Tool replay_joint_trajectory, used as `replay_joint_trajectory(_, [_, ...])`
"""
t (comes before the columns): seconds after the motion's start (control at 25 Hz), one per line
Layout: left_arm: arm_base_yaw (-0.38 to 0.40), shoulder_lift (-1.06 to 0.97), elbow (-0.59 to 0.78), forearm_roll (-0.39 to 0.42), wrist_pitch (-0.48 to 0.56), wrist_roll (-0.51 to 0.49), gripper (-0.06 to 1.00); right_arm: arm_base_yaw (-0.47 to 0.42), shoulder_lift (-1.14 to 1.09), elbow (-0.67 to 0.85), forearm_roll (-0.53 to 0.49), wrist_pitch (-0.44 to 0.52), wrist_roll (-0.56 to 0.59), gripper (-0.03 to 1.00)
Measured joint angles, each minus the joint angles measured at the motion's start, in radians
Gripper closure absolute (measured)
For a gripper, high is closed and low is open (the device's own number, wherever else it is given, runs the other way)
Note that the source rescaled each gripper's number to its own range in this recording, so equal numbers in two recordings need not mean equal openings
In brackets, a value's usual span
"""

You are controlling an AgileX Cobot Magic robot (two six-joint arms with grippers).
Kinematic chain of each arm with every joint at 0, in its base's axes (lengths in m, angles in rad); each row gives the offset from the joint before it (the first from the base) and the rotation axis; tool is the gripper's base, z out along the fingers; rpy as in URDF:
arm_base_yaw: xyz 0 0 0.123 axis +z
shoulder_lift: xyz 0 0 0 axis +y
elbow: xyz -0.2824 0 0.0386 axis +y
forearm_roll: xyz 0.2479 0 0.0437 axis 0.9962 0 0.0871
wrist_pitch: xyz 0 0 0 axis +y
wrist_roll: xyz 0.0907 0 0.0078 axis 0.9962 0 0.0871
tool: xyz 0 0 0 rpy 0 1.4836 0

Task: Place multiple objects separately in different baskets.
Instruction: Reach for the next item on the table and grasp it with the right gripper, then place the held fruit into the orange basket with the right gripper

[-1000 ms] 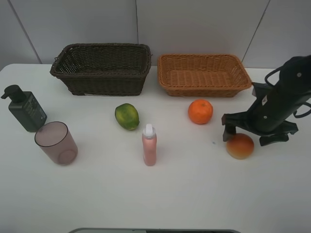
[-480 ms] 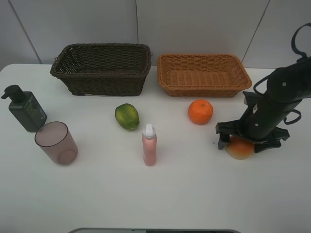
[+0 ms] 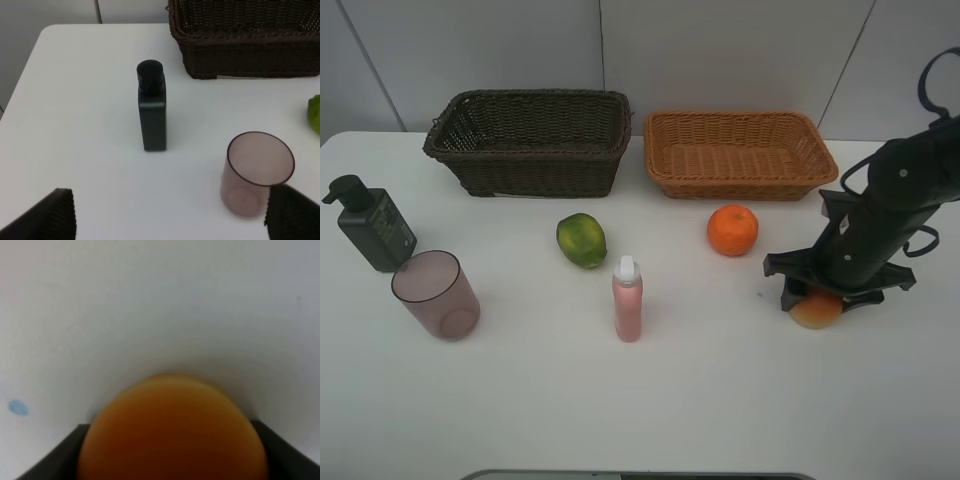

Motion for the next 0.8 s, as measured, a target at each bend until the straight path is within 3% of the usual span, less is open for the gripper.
replay_joint_trajectory(0.52, [0.0,0.0,0.0,0.0,0.0,0.0,-0.04,0.0,0.0,-0.014,0.002,0.027,0.0,0.53])
replay_joint_trajectory(0.8, [0.0,0.0,0.0,0.0,0.0,0.0,-0.04,0.0,-0.071,-0.197,-0.075,0.293,0.0,0.53])
